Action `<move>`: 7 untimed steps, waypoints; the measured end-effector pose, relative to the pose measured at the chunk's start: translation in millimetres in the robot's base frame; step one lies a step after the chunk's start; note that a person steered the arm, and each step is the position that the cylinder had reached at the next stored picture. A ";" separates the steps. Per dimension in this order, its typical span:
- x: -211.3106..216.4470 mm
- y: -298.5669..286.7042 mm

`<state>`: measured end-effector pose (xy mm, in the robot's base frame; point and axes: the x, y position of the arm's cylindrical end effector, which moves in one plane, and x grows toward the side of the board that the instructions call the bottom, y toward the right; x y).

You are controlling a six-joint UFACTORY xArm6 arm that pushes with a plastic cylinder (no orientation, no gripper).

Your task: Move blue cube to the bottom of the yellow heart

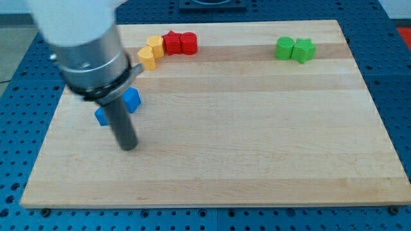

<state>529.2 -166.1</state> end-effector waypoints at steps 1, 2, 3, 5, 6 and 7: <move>-8.6 -34.0; -24.3 -44.2; -38.2 -36.3; -101.6 19.5; -135.2 20.5; -128.6 20.5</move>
<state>400.6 -145.6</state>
